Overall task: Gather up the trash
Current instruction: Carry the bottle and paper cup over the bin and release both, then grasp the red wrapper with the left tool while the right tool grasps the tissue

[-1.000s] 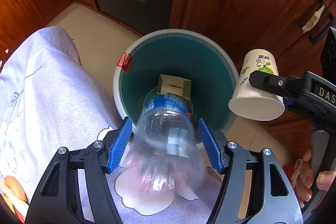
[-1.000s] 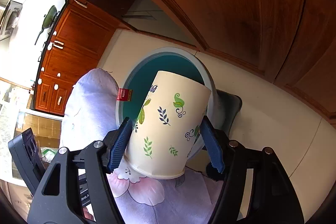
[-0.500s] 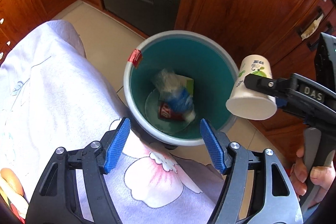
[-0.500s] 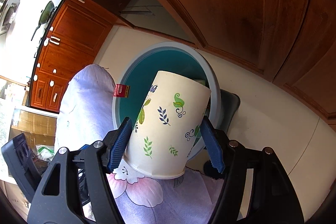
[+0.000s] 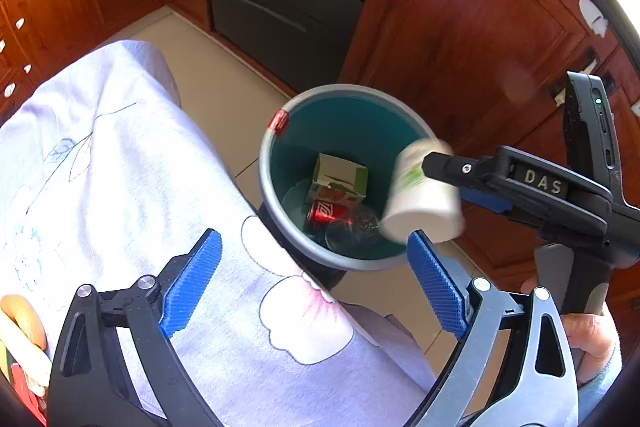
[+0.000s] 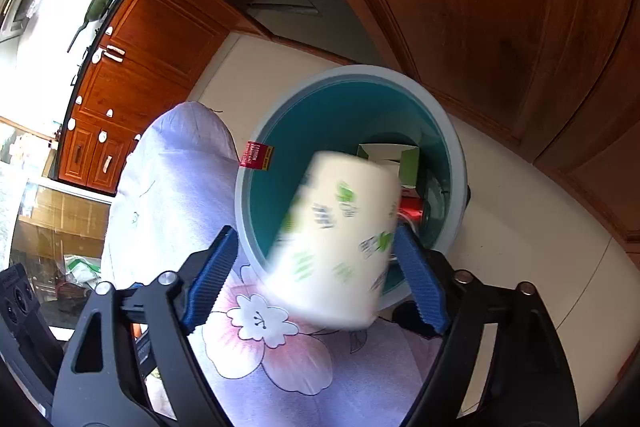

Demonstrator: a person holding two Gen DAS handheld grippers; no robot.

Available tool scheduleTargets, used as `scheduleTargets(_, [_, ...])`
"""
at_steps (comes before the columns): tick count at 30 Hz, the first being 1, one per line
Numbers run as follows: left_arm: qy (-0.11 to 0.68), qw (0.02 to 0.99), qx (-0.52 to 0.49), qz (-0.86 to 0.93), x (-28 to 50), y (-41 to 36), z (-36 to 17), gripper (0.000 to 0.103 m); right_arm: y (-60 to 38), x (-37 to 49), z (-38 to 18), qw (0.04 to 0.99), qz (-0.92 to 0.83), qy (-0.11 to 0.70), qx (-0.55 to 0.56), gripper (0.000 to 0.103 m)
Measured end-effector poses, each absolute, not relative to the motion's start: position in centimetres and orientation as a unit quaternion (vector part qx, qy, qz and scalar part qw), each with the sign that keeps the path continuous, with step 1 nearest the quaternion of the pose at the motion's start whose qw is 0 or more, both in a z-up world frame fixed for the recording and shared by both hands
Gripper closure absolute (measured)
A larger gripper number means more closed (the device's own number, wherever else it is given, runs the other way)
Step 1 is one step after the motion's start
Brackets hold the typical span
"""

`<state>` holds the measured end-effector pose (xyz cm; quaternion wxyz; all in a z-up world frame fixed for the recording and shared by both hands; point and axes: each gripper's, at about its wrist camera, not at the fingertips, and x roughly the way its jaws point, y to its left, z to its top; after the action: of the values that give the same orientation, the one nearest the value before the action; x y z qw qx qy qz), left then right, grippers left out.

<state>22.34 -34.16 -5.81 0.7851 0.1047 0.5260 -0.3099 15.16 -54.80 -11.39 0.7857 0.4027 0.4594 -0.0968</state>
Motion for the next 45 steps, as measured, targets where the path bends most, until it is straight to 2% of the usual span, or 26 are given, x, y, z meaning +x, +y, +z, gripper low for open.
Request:
scheduleTargets(5, [0.531, 0.784, 0.096, -0.307, 22.1, -33.4, -5.7, 0.008, -54.6, 14.8, -11.5, 0.778, -0.108, 0.467, 0.407, 0.025])
scheduleTargets(8, [0.531, 0.785, 0.092, -0.307, 22.0, -33.0, -5.6, 0.008, -54.4, 14.4, -11.5, 0.773, -0.114, 0.471, 0.409, 0.02])
scheduleTargets(24, [0.511, 0.808, 0.054, -0.287, 19.3, -27.3, -3.2, 0.007, -50.6, 11.9, -8.3, 0.781, -0.109, 0.474, 0.391, 0.016])
scheduleTargets(27, [0.506, 0.816, 0.045, -0.277, 18.3, -25.3, -2.6, 0.004, -49.3, 11.6, -7.6, 0.785, -0.1, 0.475, 0.385, 0.016])
scheduleTargets(45, [0.475, 0.866, -0.021, -0.154, 11.7, -7.8, -1.0, 0.004, -35.8, 10.4, -6.6, 0.788, -0.006, 0.532, 0.309, 0.016])
